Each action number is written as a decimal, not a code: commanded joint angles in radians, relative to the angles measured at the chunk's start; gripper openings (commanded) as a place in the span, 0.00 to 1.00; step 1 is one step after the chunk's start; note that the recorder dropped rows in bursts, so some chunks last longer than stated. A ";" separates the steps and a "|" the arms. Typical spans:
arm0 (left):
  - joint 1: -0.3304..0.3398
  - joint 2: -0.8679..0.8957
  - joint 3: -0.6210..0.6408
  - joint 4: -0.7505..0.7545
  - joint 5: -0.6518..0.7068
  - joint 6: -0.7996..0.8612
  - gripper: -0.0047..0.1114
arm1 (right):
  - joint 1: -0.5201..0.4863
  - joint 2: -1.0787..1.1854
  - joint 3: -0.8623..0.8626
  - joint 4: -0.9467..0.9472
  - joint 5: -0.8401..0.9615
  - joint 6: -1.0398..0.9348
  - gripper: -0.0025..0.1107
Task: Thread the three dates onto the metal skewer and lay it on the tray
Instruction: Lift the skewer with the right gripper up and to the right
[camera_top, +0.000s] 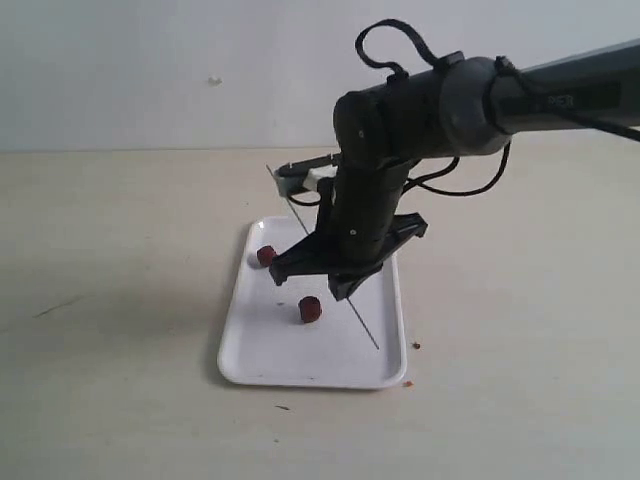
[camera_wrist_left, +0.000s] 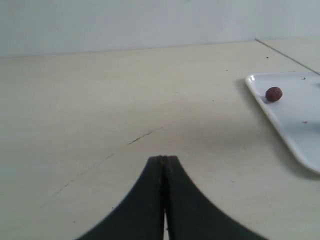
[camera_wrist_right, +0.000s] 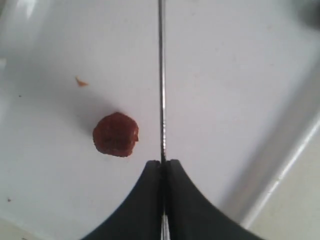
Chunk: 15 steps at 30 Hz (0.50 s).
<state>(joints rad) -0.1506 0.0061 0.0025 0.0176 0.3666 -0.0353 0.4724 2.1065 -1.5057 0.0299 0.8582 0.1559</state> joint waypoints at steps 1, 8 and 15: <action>0.003 -0.006 -0.003 0.003 -0.011 0.000 0.04 | 0.004 -0.102 0.003 -0.087 0.002 0.024 0.02; 0.003 -0.006 -0.003 0.003 -0.011 0.000 0.04 | 0.004 -0.294 0.005 -0.210 0.007 -0.065 0.02; 0.003 -0.006 -0.003 0.003 -0.011 0.003 0.04 | -0.082 -0.333 0.135 -0.264 -0.133 -0.083 0.02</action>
<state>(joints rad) -0.1506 0.0061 0.0025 0.0176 0.3666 -0.0353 0.4359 1.7771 -1.4043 -0.2183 0.7674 0.0971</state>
